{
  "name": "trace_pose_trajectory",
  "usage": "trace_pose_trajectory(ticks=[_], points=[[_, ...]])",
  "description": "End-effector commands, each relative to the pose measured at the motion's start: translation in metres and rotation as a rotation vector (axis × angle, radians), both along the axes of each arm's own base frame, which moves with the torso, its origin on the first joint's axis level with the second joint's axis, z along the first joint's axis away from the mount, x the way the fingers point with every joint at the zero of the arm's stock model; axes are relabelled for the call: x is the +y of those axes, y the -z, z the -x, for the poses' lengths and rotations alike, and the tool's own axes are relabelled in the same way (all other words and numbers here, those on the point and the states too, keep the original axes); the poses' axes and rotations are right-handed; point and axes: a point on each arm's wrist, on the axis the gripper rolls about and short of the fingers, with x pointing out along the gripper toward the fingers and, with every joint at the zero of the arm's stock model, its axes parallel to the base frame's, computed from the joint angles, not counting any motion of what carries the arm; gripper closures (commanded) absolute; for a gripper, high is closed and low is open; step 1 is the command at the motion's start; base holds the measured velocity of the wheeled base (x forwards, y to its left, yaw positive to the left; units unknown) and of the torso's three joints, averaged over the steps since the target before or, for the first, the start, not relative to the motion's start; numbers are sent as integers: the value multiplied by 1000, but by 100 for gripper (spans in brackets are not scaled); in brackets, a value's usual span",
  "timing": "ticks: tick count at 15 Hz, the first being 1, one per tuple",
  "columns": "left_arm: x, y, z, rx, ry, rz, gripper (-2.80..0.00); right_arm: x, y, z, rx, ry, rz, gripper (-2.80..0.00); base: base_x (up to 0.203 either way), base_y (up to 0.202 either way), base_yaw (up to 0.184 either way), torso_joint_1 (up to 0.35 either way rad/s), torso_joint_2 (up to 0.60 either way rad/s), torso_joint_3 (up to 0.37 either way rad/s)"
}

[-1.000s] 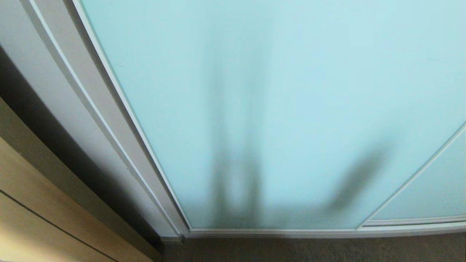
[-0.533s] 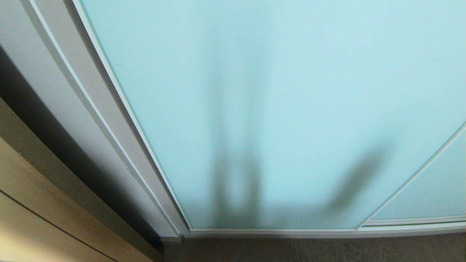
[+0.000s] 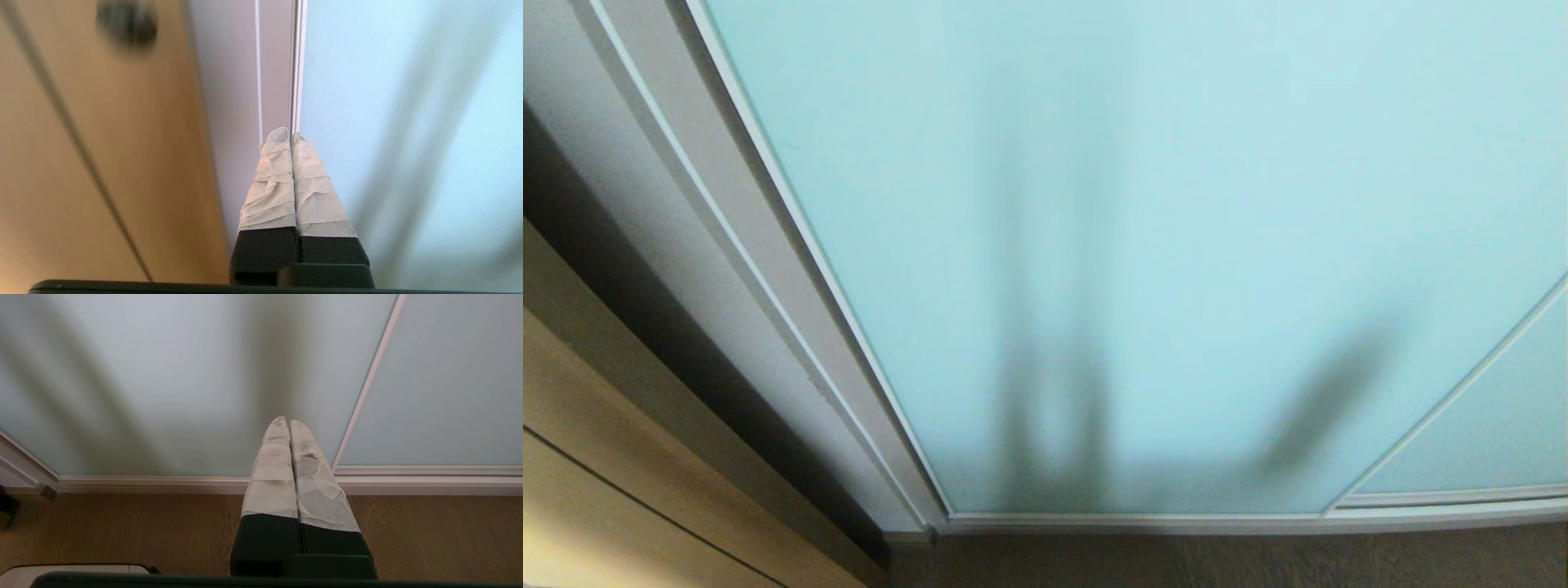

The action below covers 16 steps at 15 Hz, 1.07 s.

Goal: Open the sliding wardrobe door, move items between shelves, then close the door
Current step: Open the door

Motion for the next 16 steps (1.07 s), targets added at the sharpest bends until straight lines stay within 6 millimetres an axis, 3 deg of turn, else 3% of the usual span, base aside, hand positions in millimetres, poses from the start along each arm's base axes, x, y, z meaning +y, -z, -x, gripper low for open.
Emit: trace_pose_trajectory(ticks=[1, 3, 10, 16], points=[[0, -45, -51, 116, 3, -8, 0, 0, 0, 0, 2, 0, 0, 0, 0, 0, 0, 0, 0, 0], [-1, -63, -77, 208, 25, -65, 0, 0, 0, 0, 2, 1, 0, 0, 0, 0, 0, 0, 0, 0], [-4, -44, -184, 536, 108, -111, 0, 0, 0, 0, 2, 1, 0, 0, 0, 0, 0, 0, 0, 0], [-5, -42, -211, 537, 196, -107, 0, 0, 0, 0, 2, 1, 0, 0, 0, 0, 0, 0, 0, 0]])
